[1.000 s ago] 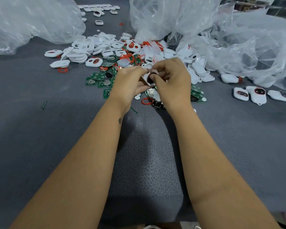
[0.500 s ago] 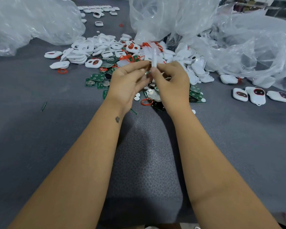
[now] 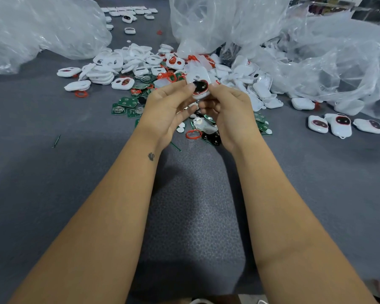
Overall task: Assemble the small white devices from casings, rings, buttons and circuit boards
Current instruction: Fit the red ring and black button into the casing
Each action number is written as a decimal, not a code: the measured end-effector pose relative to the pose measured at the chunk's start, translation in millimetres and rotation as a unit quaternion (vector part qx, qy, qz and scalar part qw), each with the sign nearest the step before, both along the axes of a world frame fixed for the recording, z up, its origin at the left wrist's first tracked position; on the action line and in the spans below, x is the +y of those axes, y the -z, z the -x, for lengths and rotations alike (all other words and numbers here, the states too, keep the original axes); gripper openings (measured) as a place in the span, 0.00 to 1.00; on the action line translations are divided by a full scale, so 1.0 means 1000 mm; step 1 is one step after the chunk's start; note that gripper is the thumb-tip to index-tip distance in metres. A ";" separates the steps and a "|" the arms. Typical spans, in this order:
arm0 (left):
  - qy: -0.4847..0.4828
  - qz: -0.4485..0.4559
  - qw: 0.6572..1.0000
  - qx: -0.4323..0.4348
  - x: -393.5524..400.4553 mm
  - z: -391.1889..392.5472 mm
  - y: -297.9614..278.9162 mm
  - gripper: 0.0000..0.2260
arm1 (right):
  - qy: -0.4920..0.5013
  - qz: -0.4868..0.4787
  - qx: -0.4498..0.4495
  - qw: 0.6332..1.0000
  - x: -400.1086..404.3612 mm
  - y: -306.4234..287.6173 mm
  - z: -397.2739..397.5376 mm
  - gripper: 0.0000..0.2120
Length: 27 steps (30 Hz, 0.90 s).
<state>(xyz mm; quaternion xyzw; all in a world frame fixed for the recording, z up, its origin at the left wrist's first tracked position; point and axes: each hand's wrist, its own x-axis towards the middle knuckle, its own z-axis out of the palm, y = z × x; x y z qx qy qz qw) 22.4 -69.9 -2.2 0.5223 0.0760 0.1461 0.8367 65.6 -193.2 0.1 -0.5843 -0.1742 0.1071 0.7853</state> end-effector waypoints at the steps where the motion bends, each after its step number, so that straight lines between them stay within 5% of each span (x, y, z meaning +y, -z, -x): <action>1: -0.003 -0.003 1.000 -0.005 0.000 0.000 0.000 0.03 | 0.002 0.005 0.001 1.000 0.000 0.000 0.000 0.12; 21: 0.007 -0.123 0.990 -0.063 -0.007 0.004 0.002 0.06 | 0.001 0.003 0.002 1.000 -0.002 -0.004 0.005 0.02; 27: 0.014 -0.094 0.994 -0.051 -0.008 0.004 0.000 0.03 | 0.005 0.027 0.017 0.999 0.002 -0.002 0.005 0.03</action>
